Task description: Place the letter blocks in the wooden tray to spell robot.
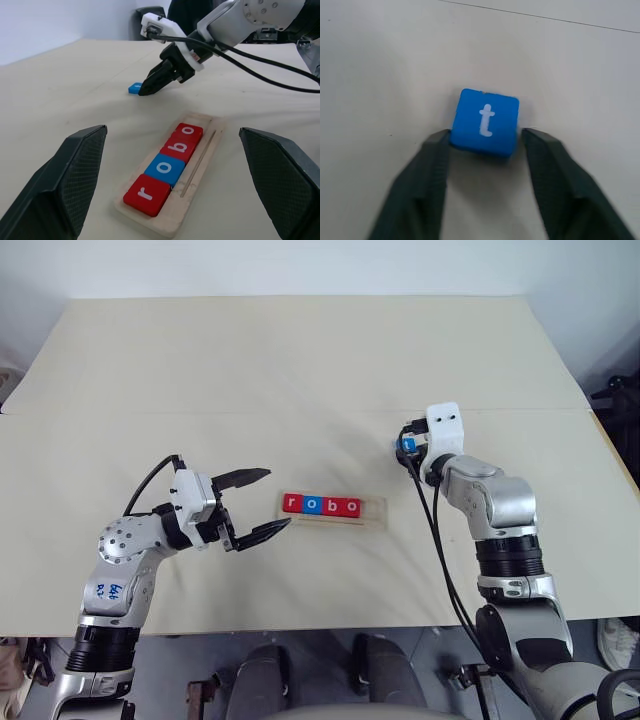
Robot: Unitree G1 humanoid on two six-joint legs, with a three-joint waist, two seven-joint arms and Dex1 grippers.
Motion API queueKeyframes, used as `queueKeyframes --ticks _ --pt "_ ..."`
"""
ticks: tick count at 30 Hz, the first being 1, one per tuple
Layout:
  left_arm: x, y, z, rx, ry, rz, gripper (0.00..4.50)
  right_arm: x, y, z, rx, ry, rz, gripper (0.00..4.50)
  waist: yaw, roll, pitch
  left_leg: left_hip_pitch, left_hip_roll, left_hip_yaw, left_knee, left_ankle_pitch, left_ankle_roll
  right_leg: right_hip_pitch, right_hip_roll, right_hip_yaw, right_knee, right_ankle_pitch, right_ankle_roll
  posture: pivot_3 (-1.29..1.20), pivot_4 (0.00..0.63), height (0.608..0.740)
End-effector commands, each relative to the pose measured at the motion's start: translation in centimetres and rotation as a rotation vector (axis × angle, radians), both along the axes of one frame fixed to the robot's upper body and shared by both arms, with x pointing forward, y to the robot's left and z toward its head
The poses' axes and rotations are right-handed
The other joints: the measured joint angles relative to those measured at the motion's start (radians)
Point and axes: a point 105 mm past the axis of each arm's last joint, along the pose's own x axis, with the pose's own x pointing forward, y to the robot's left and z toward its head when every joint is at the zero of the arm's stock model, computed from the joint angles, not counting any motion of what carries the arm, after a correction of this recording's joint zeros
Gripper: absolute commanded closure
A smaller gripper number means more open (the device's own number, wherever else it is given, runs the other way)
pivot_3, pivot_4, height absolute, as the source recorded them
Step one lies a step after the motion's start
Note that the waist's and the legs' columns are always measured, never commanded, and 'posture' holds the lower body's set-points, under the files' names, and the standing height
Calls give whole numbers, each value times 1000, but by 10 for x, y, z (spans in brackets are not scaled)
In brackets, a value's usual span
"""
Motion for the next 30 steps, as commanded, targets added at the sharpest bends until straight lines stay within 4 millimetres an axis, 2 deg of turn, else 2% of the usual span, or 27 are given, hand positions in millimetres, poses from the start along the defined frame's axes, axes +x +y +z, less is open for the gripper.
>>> queueKeyframes --ticks 1,4,8,11,15,20,25,29,30 --pt "-2 -2 6 -9 -30 -3 0 -1 -9 16 18 -55 -26 2911 0 0 0 0 0 0 0 0 0 0 0 0 0 0 0 0 150 740" --pt "0 -4 6 -12 -26 -15 0 -8 -15 19 20 -60 -26 2911 1 0 0 -1 0 0 0 0 0 0 0 0 0 0 0 0 150 740" --pt "1 -9 4 -13 -7 -54 0 -42 -31 19 -6 -45 2 2911 5 0 0 -2 0 -1 0 0 0 -1 0 -1 -1 0 0 0 150 740" --pt "1 -9 2 -9 3 -68 0 -63 -33 17 2 -14 40 2911 4 0 0 -4 0 -2 0 0 0 -1 0 -3 -2 0 0 0 150 740" --pt "2 -10 0 -3 19 -90 0 -103 -28 -2 22 95 89 2911 1 0 0 -4 0 -4 0 0 0 -2 1 -4 -1 0 -1 0 150 740" --pt "4 -12 1 -2 20 -102 0 -118 -27 -17 57 171 55 2911 3 0 0 -4 0 -5 1 0 0 -1 0 -4 -1 0 -1 0 150 740" --pt "6 -10 3 2 9 -89 0 -122 -16 -19 68 220 146 1359 4 0 0 -5 0 -5 1 0 0 -1 0 -4 -1 0 -1 0 150 740" --pt "4 -9 3 4 4 -78 0 -106 -29 -3 23 159 262 100 3 0 0 -5 0 -5 1 0 0 -1 0 -4 -2 0 -1 0 150 740" --pt "4 -8 3 4 3 -76 0 -102 -34 -3 -34 148 316 100 4 0 0 -5 0 -5 1 0 0 -1 0 -4 -2 0 -1 0 150 740"
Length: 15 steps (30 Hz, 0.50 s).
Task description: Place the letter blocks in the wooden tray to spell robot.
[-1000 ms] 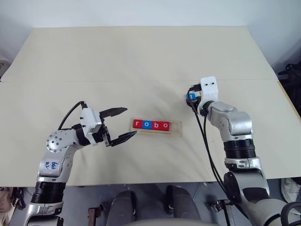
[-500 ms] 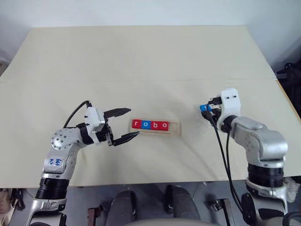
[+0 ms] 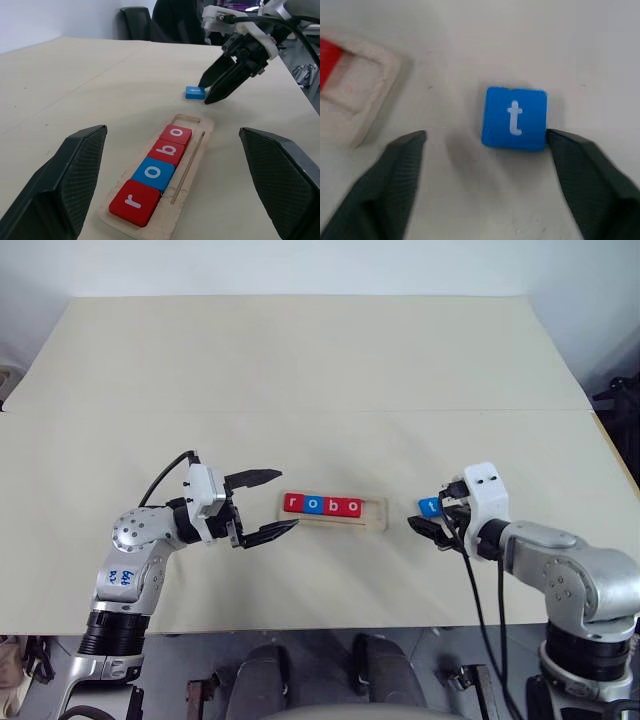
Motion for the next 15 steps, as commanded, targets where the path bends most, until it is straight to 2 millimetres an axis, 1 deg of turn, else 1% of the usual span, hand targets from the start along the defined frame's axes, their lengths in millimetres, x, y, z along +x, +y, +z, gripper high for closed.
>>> queueKeyframes --ticks 1,3,4,8,11,15 --pt "-4 2 7 3 -42 7 0 12 -12 10 -98 -101 203 100 1 0 0 0 0 0 0 0 0 0 0 0 0 0 0 0 150 740" --pt "-4 2 6 5 -45 8 0 14 -17 7 -153 -117 353 100 1 0 0 0 0 0 -1 0 0 1 0 -1 -2 0 1 0 150 740" --pt "-5 2 6 5 -46 8 0 15 -19 6 -162 -122 398 100 1 0 0 0 0 0 0 0 0 1 0 -1 -2 0 1 0 150 740" --pt "-10 0 3 36 -36 -25 0 21 -25 9 -248 -205 733 100 -2 0 0 1 0 1 0 0 0 1 0 0 -2 1 1 0 150 740" --pt "-16 -3 -4 80 -32 -70 0 32 -37 5 -327 -204 844 100 -4 0 0 2 0 2 0 0 -1 1 0 1 -2 1 1 0 150 740" --pt "-17 -3 -2 75 -39 -71 0 50 -40 6 -370 -212 899 100 -3 0 0 3 0 3 1 1 -1 2 0 1 -2 1 1 0 150 740"
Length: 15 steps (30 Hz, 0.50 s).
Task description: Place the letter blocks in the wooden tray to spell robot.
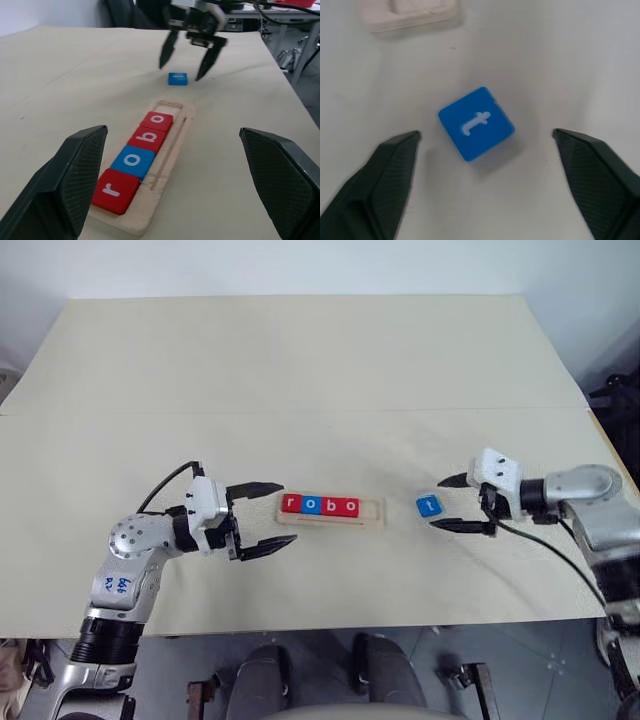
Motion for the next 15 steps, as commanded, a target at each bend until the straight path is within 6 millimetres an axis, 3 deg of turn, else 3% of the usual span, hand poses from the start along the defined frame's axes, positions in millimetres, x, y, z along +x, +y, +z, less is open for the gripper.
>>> queueKeyframes --ticks 1,3,5,13,15 --pt "-4 -1 8 2 -48 -12 0 7 -1 -1 -52 -10 76 100 1 0 0 1 0 0 0 0 0 1 0 0 0 0 0 0 150 740" --pt "-4 0 9 -7 -51 -3 0 8 -1 -3 -65 15 101 100 2 0 0 1 0 0 0 0 0 1 0 0 0 0 0 0 150 740" --pt "-4 1 10 -12 -52 4 0 8 -2 -6 -82 41 124 482 3 0 0 1 0 0 0 0 0 1 0 0 0 0 0 0 150 740" --pt "-3 3 13 -18 -54 25 0 7 4 0 -48 55 179 3007 2 0 0 3 0 0 1 0 0 3 0 0 1 0 0 0 150 740" --pt "-2 3 13 -20 -55 29 0 8 11 6 -21 44 193 3025 2 0 0 3 0 0 1 0 0 3 0 0 1 0 0 0 150 740"
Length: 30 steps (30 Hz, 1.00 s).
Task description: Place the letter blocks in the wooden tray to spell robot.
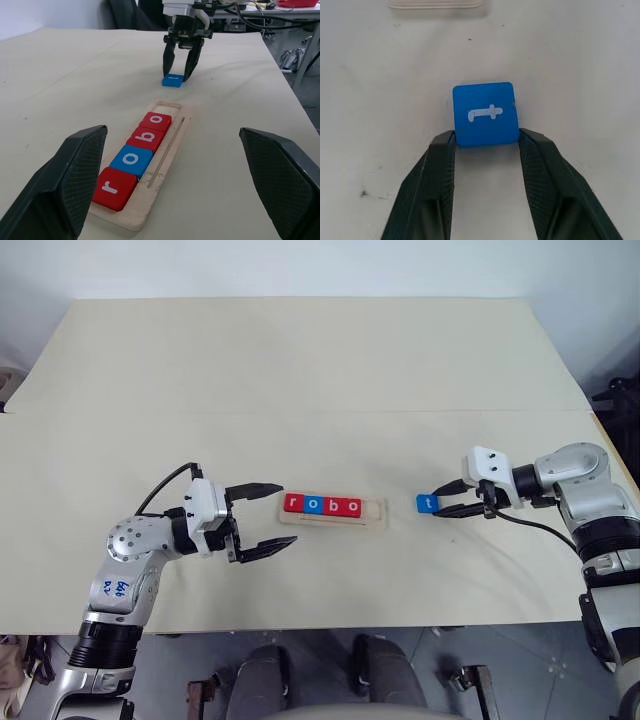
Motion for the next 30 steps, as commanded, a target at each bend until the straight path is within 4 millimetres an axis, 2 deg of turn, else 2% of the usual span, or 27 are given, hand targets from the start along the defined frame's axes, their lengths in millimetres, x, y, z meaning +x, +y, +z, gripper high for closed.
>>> queueKeyframes --ticks 1,5,9,11,17,23,24,26,30 --pt "-1 0 12 -10 -51 1 0 0 11 15 41 -15 32 3025 0 0 0 0 0 0 0 0 0 0 0 0 0 0 0 0 150 740" --pt "0 0 12 -10 -53 4 0 -9 42 32 138 84 50 3025 -1 1 0 0 0 0 0 0 0 -1 0 1 1 0 0 0 150 740" --pt "2 0 12 -12 -53 3 0 -19 67 35 119 108 73 3025 1 1 0 0 0 0 0 0 0 -1 0 1 1 0 -1 0 150 740" --pt "2 -1 12 -14 -55 3 0 -14 78 32 111 111 36 3025 2 1 0 0 0 0 0 0 0 -1 0 1 1 0 0 0 150 740" --pt "2 0 14 -14 -63 9 0 -13 93 24 92 109 31 3025 3 1 0 -2 0 0 0 0 0 -2 0 0 1 0 0 0 150 740" --pt "0 2 13 -13 -62 21 0 -13 97 19 74 105 43 3025 0 1 0 -2 0 0 0 0 0 -3 0 0 1 0 0 0 150 740" --pt "-1 2 13 -13 -62 24 0 -13 98 20 82 108 42 2465 0 1 0 -2 0 0 0 0 0 -3 0 0 1 0 0 0 150 740" --pt "-1 2 13 -14 -62 28 0 -14 101 21 100 120 48 2008 0 1 0 -2 0 0 0 0 0 -3 0 0 1 0 0 0 150 740" --pt "-1 2 14 -16 -64 33 0 -15 102 23 104 106 54 607 1 1 0 -2 0 0 0 0 0 -3 0 0 1 0 0 0 150 740"
